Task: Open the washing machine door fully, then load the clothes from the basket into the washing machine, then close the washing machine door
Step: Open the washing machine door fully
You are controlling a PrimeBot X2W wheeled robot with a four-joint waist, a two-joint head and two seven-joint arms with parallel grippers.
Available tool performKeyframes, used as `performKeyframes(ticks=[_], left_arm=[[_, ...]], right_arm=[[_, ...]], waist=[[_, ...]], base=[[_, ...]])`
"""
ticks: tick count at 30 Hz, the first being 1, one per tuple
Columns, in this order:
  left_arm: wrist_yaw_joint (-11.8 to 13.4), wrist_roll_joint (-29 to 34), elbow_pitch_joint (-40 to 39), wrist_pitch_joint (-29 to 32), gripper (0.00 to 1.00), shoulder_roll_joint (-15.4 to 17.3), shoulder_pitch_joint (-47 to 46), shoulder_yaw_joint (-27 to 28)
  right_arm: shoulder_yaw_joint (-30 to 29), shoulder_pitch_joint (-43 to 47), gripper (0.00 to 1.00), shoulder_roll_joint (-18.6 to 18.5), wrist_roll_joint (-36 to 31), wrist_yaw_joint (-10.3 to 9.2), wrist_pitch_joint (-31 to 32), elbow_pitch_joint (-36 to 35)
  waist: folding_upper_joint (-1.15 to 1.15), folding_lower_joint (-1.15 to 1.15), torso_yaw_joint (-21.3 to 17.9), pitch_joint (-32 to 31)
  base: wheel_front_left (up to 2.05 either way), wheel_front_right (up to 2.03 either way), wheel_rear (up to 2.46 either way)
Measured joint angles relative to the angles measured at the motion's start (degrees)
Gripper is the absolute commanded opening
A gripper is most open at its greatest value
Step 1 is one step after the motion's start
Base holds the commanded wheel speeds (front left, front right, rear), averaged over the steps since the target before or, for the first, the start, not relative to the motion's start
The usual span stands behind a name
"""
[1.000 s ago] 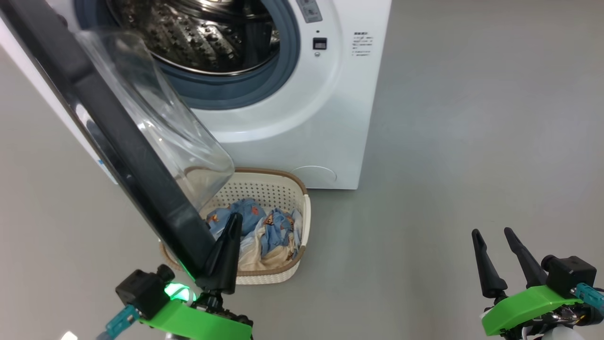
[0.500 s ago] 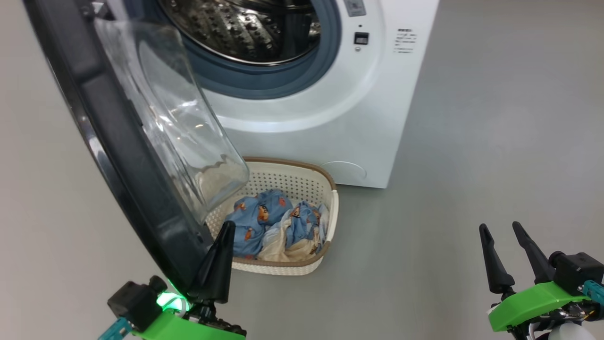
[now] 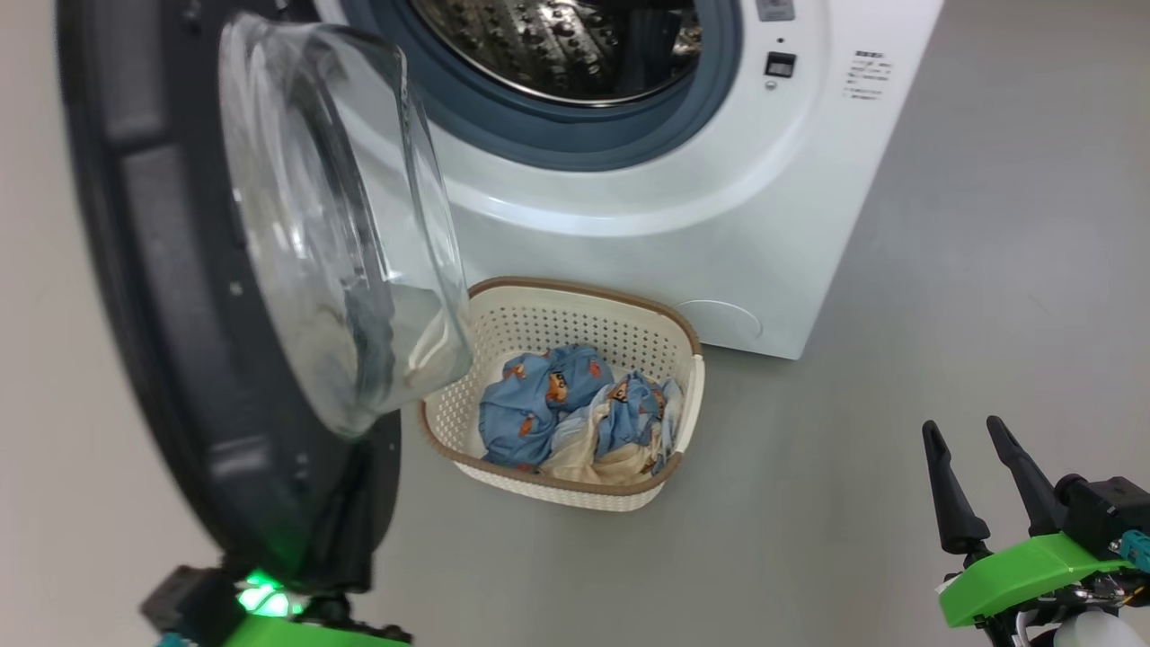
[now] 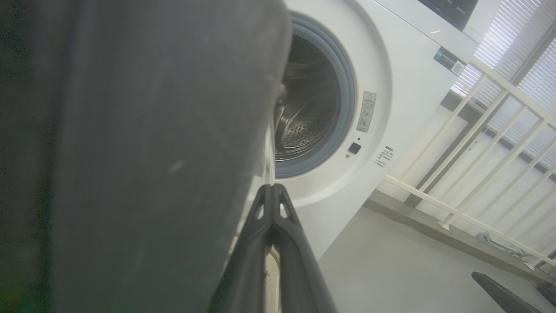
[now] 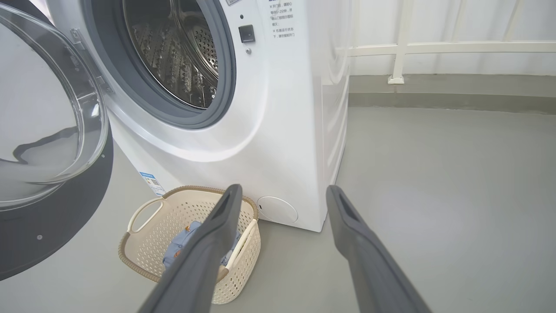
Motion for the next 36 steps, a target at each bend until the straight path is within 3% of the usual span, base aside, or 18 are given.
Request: performKeyframes(ticks=[14,36], left_arm=[[0.6,2.1,2.5,0.0,0.00,1.1,-1.3,10.3],[0.5,3.7,11.0,0.0,0.00,4.4,-8.6,21.6]], right_arm=[[0.1,-0.1,1.00,-0.5,-0.2,0.00,0.0,-0.1],[0.6,-0.6,1.00,-1.6,-0.4,0.00,0.0,-0.1]], waist=[[0.00,0.01,3.7,0.8],[0.00,0.00,4.1,2.2]], base=[[0.00,0.00,0.00],[0.00,0.00,0.00]])
